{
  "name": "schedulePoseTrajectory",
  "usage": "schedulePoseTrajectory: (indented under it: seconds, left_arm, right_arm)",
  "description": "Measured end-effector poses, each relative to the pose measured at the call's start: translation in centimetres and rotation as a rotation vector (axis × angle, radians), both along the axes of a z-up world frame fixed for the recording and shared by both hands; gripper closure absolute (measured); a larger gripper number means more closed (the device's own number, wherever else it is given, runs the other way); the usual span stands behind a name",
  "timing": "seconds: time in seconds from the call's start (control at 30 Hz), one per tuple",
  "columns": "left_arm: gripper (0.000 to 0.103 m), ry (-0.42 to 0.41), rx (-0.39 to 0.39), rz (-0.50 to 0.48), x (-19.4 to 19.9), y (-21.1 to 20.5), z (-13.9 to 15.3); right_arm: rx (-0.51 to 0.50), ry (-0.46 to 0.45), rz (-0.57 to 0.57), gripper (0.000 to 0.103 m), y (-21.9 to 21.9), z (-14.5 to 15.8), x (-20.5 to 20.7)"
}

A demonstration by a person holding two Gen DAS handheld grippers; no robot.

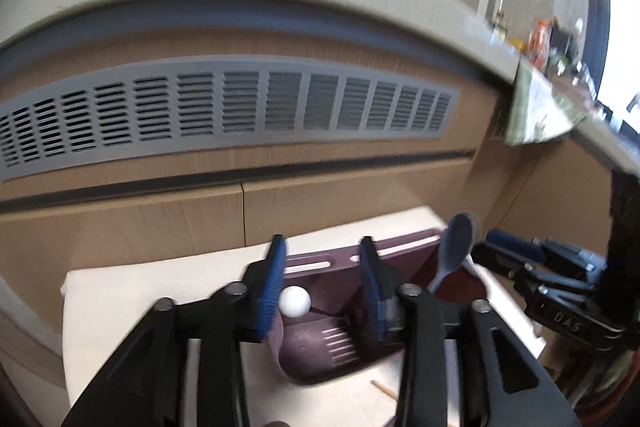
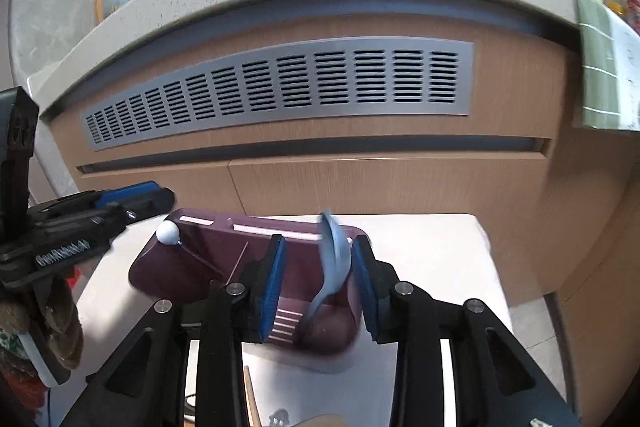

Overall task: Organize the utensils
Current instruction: 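Carry the blue spoon and white ball into the maroon holder and release both, then grasp the white plastic spoon with the right tool while the left tool grasps the brown plastic spoon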

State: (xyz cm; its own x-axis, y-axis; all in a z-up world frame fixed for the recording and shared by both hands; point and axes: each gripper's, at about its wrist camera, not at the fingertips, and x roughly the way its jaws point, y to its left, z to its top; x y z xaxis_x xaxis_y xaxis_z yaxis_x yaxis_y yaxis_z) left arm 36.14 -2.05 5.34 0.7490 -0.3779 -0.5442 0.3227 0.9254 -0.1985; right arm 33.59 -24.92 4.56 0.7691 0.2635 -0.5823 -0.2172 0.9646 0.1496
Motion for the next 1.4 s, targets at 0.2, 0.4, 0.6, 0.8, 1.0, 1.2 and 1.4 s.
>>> schedulePoseTrajectory:
  seconds: [0.2,0.4,0.6,0.8,1.0,1.2,1.4]
  left_arm:
    - [0.043,-0.045,-0.089,0.039,-6.0,2.4,0.7]
    - [0.042,0.04,-0.091,0.118,-13.1,4.2,-3.9]
    - [0.028,0.11,-0.071,0.136,-17.7,4.9,-6.8]
    - [0.019,0.21,-0.066,0.123,-18.5,5.3,-9.4]
    - [0.019,0.21,0.009,0.156,-18.9,5.4,-10.0]
    - [0.019,0.222,0.035,0.167,-18.6,5.9,-10.6]
    - [0.019,0.229,0.049,0.169,-18.2,6.8,-10.7]
  right_arm:
    - [0.01,-0.083,-0.065,0.069,-2.1,1.5,-5.7]
    - [-0.007,0.069,-0.043,0.068,-1.4,-2.6,-10.5]
    - [0.026,0.193,0.037,0.068,0.7,-6.4,-14.5]
    - [-0.081,0.236,0.103,0.068,4.7,-8.4,-14.7]
    - [-0.104,0.302,0.076,0.068,5.2,-9.8,-12.8]
    - [-0.139,0.314,0.098,0.068,6.5,-10.2,-12.0]
    - [-0.179,0.297,0.096,0.072,7.6,-10.0,-11.5]
